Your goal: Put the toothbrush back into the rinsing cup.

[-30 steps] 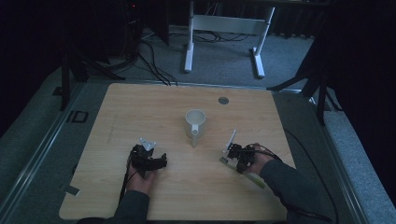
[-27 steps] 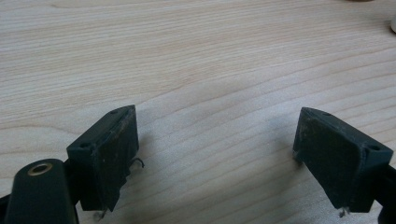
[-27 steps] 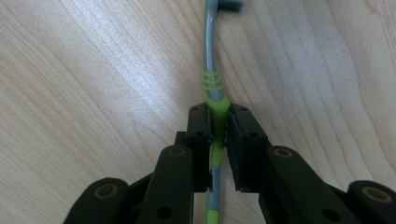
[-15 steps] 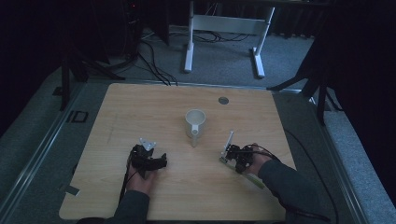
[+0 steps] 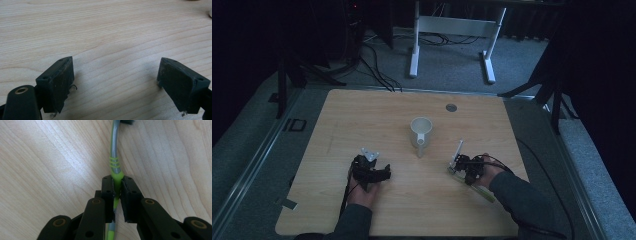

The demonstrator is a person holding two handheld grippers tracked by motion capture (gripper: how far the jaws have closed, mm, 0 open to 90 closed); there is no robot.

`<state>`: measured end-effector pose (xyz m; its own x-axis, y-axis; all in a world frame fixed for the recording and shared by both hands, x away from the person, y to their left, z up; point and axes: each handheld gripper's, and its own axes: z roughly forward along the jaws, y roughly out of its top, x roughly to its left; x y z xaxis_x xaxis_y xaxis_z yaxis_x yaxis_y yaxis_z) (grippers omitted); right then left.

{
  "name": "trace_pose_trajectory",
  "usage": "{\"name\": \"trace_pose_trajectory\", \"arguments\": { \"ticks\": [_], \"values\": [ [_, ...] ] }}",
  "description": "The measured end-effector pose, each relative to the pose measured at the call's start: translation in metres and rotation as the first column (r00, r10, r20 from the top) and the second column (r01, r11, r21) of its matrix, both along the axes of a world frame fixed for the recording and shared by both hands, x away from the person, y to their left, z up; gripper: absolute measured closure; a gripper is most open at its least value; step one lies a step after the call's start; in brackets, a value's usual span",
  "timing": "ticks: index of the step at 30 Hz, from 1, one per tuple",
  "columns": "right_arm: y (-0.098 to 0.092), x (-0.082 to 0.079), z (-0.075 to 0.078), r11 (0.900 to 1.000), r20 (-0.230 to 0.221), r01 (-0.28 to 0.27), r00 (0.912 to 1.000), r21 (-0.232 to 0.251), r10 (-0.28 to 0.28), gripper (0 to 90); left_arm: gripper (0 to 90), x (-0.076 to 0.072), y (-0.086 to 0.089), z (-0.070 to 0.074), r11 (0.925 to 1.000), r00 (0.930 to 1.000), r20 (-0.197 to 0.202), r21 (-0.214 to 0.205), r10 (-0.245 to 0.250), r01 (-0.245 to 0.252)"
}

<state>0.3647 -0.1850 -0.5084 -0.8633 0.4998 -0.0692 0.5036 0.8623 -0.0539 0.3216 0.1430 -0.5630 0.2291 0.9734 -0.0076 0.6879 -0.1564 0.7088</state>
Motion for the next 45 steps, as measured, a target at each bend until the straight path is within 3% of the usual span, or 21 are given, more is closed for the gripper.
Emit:
{"name": "trace_pose_trajectory", "arguments": {
  "ticks": [18, 33, 45],
  "values": [
    [-0.004, 0.003, 0.016, 0.9980, 0.021, 0.021, 0.9995, 0.060, -0.022, 81.1, 14.6, 0.000, 0.000, 0.000, 1.0000, 1.0000, 0.000, -0.001, 0.001, -0.001],
    [-0.009, 0.004, 0.036, 0.9923, 0.071, 0.038, 0.9964, 0.118, -0.047, 81.2, 14.6, 0.000, 0.000, 0.000, 1.0000, 1.0000, 0.001, 0.000, 0.001, -0.001],
    [-0.014, 0.008, 0.046, 0.9815, 0.088, 0.054, 0.9936, 0.184, -0.071, 81.2, 14.6, 0.000, 0.000, 0.000, 1.0000, 1.0000, 0.001, 0.000, 0.000, 0.000]
  ]
}}
